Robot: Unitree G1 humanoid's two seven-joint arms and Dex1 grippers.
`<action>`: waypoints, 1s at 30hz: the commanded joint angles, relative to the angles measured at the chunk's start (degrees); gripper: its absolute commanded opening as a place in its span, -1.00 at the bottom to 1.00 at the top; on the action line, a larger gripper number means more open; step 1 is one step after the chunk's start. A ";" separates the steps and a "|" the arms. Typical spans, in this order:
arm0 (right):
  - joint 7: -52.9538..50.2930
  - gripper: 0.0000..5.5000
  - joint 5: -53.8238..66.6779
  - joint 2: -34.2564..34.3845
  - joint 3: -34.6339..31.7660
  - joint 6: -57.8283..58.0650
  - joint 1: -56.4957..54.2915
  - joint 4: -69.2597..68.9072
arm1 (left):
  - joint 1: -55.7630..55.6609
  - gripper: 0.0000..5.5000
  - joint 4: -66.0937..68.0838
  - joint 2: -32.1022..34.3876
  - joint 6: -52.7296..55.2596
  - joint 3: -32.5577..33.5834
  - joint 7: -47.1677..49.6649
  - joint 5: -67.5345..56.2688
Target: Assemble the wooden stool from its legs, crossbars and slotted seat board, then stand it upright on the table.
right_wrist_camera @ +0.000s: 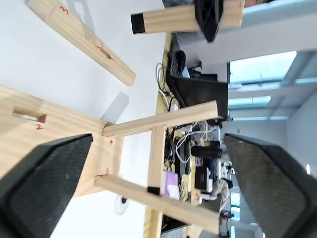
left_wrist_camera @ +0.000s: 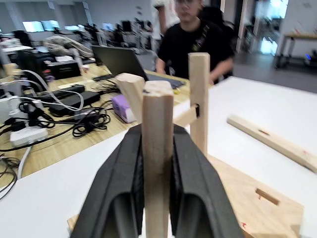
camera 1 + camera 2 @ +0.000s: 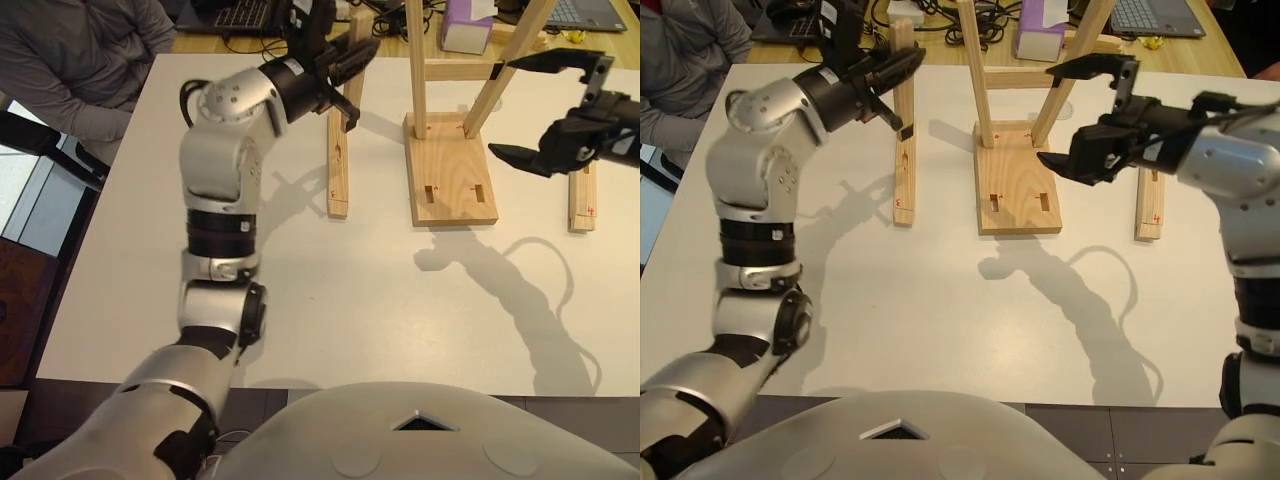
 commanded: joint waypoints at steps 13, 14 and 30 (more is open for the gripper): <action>-9.40 0.96 -7.94 12.92 6.84 1.73 15.59 0.46 | 3.59 -0.85 31.84 -14.73 -42.12 4.74 37.42 7.76; -9.54 0.96 -8.14 13.30 7.12 1.69 15.44 0.65 | 2.80 -0.85 34.34 -14.64 -44.24 4.95 38.21 7.86; -9.84 0.96 -9.52 15.67 8.20 1.28 14.30 2.30 | -3.44 -0.85 46.11 -19.57 -52.58 8.02 35.18 -4.45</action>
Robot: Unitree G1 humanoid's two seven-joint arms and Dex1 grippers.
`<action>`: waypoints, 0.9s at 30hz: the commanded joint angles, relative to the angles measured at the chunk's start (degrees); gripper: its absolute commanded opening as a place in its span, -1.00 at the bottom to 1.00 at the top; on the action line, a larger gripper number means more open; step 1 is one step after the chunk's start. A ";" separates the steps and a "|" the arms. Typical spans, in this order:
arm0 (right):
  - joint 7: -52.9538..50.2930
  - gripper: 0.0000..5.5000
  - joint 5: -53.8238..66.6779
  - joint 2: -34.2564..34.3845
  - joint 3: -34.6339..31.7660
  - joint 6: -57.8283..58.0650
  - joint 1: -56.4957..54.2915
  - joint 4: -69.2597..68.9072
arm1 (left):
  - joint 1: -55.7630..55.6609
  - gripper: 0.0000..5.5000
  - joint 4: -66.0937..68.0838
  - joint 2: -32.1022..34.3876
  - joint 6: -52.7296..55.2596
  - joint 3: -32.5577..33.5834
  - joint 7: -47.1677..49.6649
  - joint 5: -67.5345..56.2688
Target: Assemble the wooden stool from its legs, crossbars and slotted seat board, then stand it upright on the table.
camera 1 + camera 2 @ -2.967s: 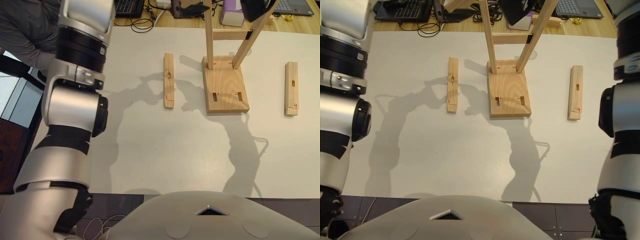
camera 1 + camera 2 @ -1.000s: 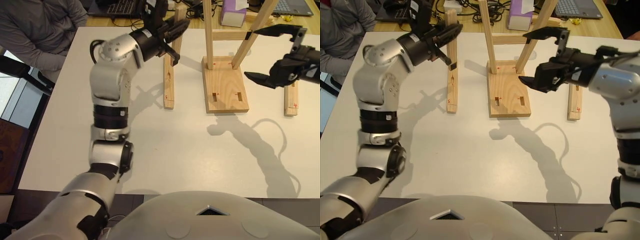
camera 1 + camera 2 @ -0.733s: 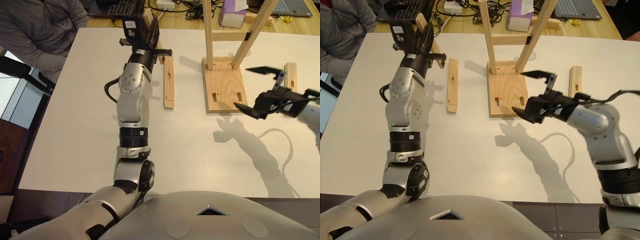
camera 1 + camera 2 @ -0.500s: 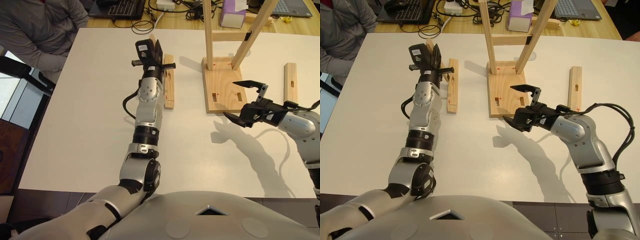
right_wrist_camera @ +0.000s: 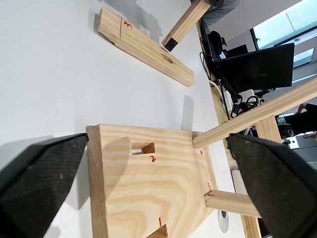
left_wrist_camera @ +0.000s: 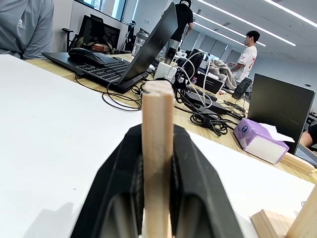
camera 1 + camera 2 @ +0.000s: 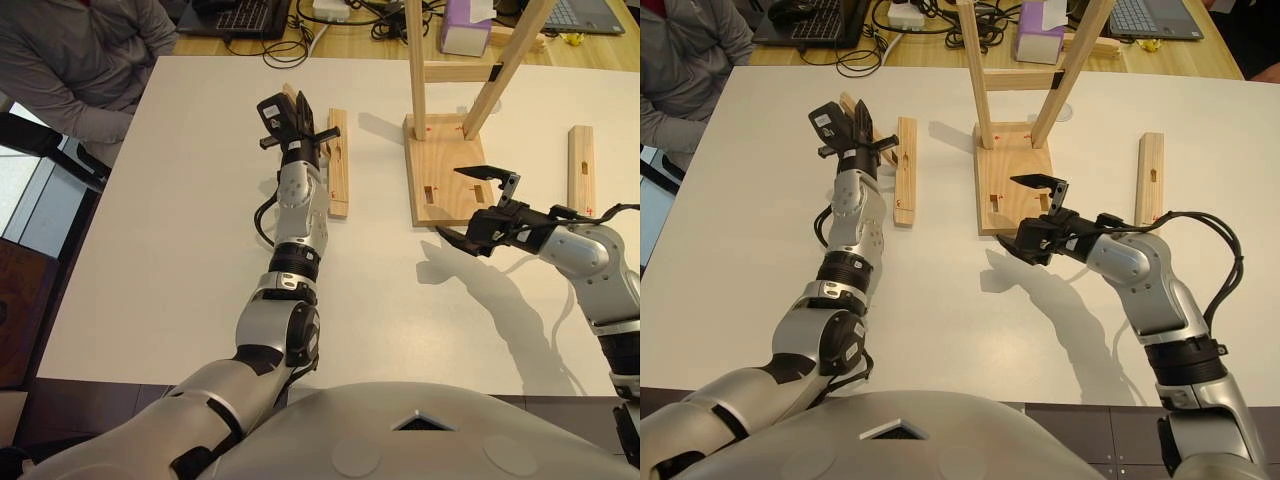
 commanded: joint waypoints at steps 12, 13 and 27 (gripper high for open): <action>-0.56 0.96 -0.79 1.26 1.22 -0.51 -1.49 0.22 | -8.27 -0.85 4.31 -6.52 -4.67 0.42 -5.78 -8.42; -0.51 0.96 -0.84 1.33 1.20 -0.49 -1.51 0.24 | -8.17 -0.85 5.22 -6.59 -4.48 -0.04 -6.24 -8.13; 0.08 0.96 -0.61 1.79 1.58 0.03 -1.75 -0.13 | -8.76 -0.85 14.53 -4.06 -8.64 -3.09 -4.77 -1.82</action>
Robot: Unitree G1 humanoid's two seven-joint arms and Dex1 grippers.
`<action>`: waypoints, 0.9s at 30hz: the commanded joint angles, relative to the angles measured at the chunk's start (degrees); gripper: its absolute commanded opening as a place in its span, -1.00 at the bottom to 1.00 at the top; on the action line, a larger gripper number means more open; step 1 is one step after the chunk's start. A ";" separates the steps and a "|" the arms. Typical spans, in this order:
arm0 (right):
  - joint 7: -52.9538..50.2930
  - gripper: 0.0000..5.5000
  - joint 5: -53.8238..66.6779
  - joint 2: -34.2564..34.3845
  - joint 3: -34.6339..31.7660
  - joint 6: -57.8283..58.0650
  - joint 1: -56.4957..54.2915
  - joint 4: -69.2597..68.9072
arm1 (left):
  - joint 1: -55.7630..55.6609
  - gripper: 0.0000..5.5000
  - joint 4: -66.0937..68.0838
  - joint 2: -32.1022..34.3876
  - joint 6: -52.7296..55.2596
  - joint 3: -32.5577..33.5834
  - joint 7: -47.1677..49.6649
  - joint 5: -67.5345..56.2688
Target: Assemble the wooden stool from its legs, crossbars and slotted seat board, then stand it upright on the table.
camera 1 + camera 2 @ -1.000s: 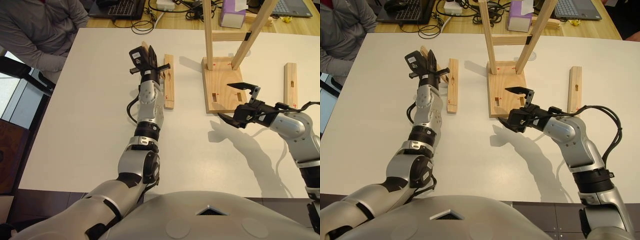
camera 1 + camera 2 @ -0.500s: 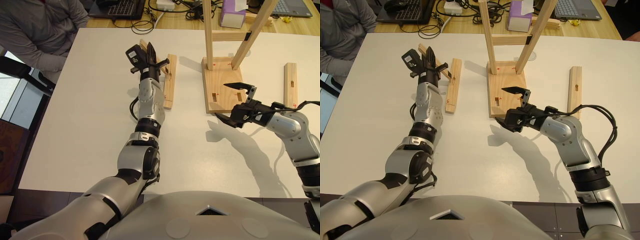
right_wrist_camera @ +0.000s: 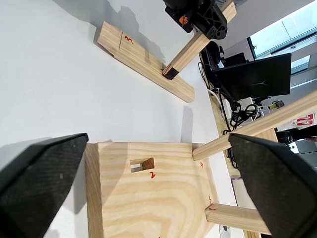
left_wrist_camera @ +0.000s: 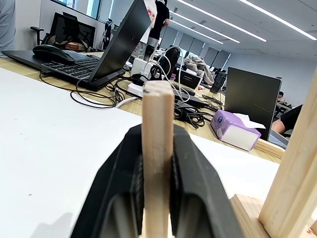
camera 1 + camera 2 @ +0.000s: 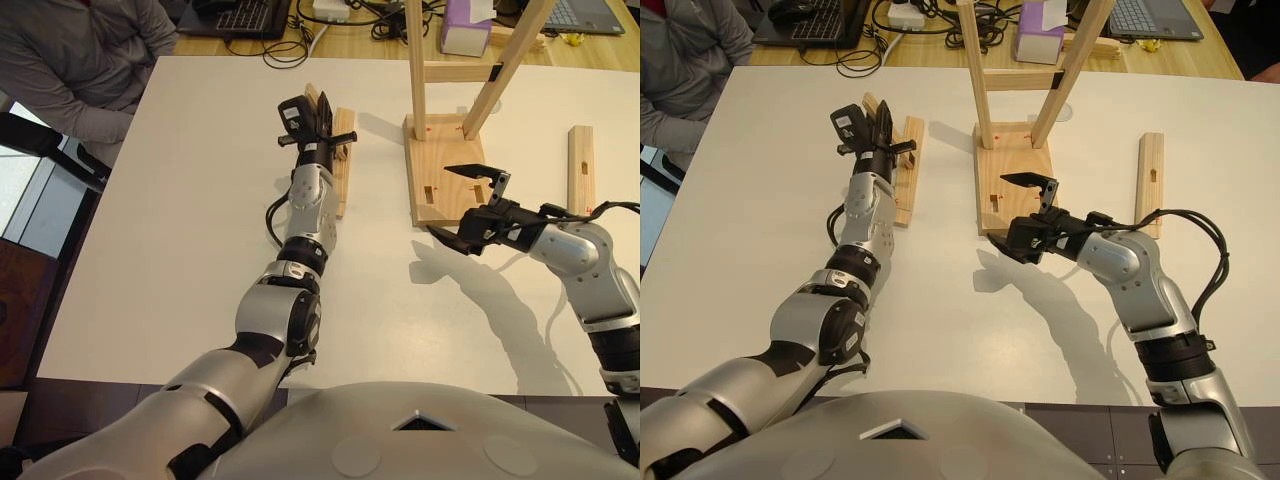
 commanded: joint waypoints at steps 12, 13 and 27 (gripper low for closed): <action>-0.01 0.96 -0.62 0.30 0.44 0.54 -0.64 -0.52 | -4.51 -0.85 -1.82 -4.44 0.35 -0.39 -0.59 -0.05; 0.01 0.96 -0.59 0.34 0.43 0.62 -0.63 -0.61 | -4.39 -0.85 -1.39 -4.31 0.21 -0.49 -0.65 0.17; 0.17 0.96 -0.15 0.54 0.46 1.30 -0.27 -1.29 | -4.35 -0.85 2.19 -2.69 -2.16 0.33 -1.01 3.01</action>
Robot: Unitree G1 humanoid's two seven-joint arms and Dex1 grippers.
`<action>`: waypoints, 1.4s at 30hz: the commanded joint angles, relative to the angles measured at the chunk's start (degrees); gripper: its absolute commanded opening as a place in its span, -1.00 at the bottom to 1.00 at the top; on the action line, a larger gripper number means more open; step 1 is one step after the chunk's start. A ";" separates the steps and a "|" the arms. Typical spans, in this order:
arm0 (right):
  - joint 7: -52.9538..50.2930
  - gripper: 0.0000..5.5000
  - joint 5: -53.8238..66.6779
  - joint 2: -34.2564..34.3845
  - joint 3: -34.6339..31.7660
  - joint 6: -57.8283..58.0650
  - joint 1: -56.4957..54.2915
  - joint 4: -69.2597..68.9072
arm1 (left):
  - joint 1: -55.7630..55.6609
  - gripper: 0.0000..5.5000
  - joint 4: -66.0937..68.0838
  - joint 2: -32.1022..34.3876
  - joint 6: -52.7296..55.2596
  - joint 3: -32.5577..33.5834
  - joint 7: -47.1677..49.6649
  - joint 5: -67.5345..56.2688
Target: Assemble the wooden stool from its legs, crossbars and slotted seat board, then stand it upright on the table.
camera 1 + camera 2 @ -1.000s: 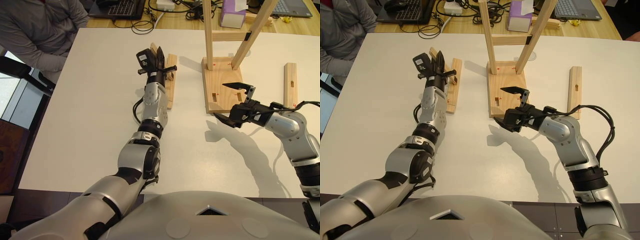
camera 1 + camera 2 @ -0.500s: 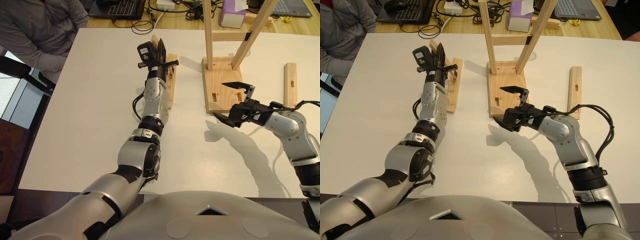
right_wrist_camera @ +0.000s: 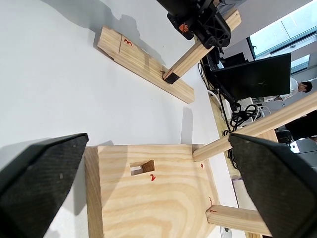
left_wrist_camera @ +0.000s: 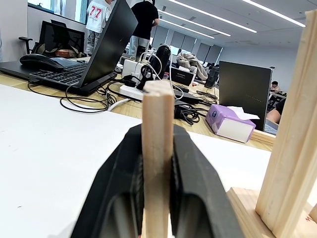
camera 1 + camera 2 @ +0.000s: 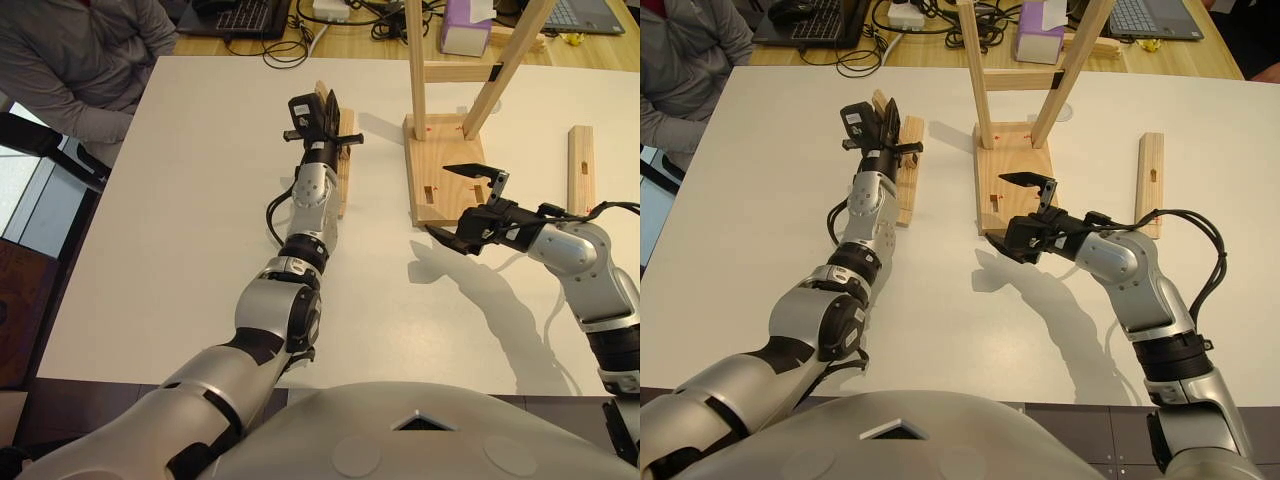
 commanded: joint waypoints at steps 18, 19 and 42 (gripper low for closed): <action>0.11 0.96 -0.06 0.30 0.43 0.95 -0.10 -1.30 | -2.06 -0.85 0.70 -0.69 -1.72 -0.46 2.36 4.59; 0.09 0.96 -0.04 0.30 0.39 1.03 -0.06 -1.37 | -1.91 -0.85 0.88 -0.64 -1.80 -0.47 2.40 4.79; -0.05 0.96 -0.11 0.62 0.67 1.25 0.38 -1.90 | -1.96 -0.85 2.26 0.74 -3.33 -0.20 4.75 6.82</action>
